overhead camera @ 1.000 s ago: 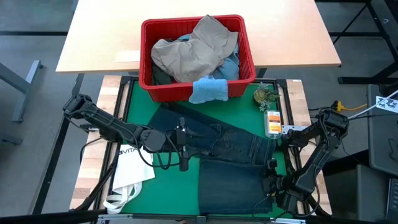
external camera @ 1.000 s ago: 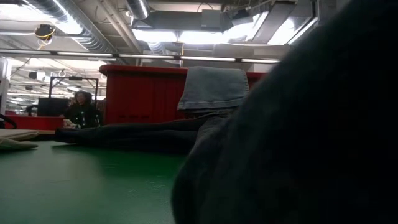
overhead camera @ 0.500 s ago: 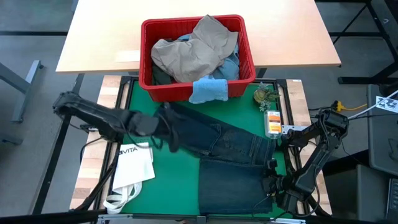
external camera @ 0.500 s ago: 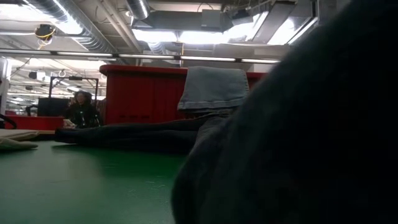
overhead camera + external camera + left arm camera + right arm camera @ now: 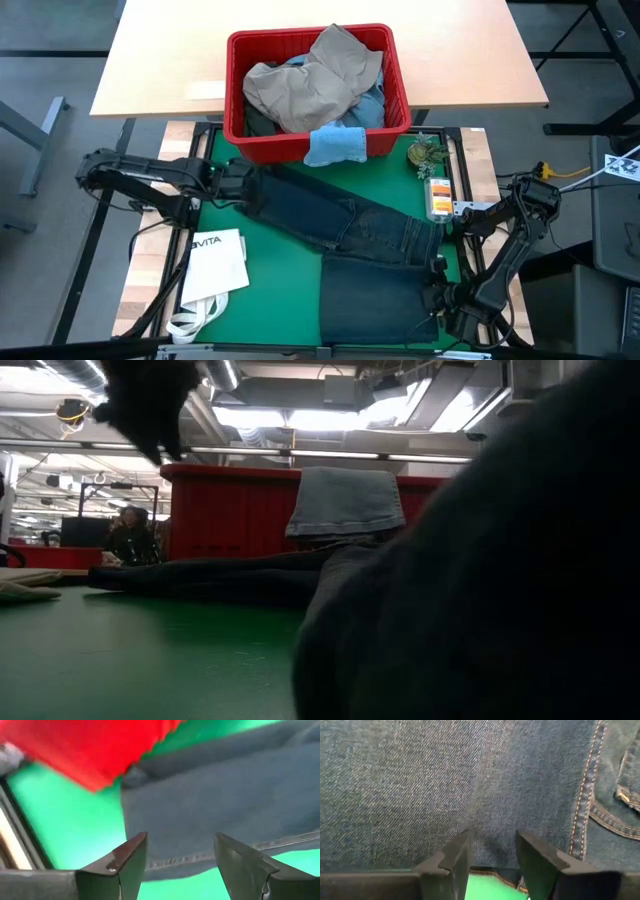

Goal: Fold Laundry from Bin
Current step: Fold the dark blue pants

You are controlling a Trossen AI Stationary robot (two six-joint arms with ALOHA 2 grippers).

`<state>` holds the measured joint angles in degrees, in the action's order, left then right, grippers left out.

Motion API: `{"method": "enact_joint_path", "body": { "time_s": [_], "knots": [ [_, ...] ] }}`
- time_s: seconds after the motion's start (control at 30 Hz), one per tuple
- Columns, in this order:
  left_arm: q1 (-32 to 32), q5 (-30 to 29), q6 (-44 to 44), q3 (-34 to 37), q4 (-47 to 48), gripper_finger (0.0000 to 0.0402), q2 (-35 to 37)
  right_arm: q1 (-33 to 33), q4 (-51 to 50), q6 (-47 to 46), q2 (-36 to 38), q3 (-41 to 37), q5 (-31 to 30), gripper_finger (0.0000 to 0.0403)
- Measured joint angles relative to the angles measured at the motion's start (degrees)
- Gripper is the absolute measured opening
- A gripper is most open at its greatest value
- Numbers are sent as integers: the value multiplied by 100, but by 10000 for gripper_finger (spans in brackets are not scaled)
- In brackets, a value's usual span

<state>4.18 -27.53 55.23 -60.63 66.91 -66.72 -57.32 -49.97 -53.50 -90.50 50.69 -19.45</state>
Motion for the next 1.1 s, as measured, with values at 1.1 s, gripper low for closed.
{"method": "enact_joint_path", "body": {
  "time_s": [1.1],
  "knots": [
    [-2417, 1851, 89, 3839, -3625, 208, 75, -2, -1163, 1352, 2, 1837, -1111, 154]
  ]
}}
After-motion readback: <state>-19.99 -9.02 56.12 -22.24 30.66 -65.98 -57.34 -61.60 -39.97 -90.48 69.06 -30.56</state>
